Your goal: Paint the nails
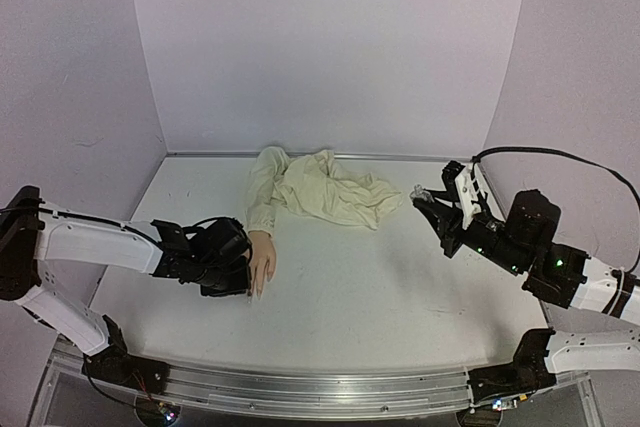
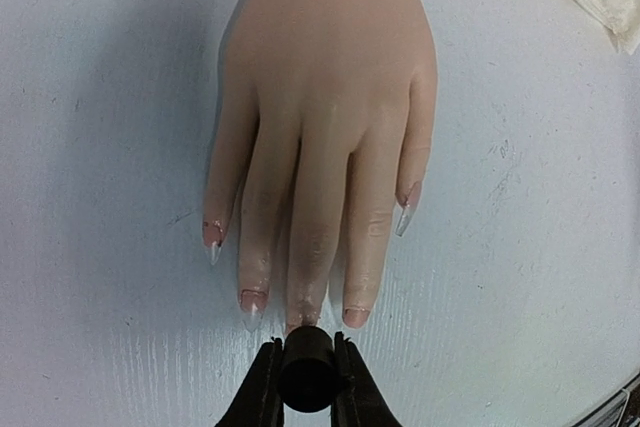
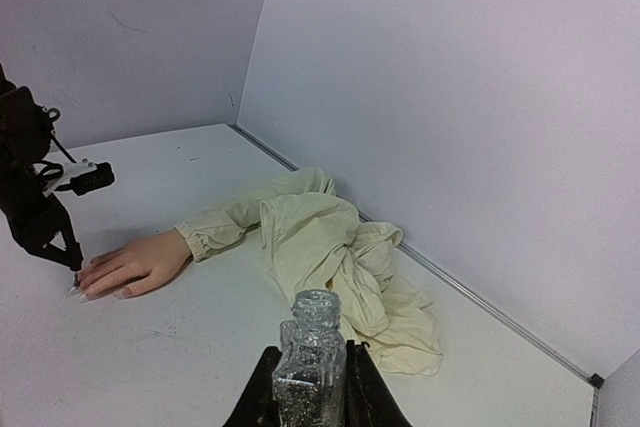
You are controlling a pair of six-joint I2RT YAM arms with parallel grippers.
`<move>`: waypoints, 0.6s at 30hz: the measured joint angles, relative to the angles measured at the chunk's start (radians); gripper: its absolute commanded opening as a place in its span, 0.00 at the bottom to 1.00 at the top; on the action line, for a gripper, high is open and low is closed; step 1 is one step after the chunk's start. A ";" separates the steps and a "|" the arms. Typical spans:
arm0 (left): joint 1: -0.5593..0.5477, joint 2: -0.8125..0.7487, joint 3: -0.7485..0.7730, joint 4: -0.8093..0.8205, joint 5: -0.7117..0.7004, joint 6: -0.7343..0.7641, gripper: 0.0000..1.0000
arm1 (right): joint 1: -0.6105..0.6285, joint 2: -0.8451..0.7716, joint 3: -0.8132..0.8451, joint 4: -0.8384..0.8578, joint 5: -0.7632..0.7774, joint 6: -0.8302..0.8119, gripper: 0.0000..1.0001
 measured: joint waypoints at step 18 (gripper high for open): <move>0.008 0.019 0.000 0.000 0.000 0.014 0.00 | -0.002 0.000 0.000 0.000 0.000 0.000 0.00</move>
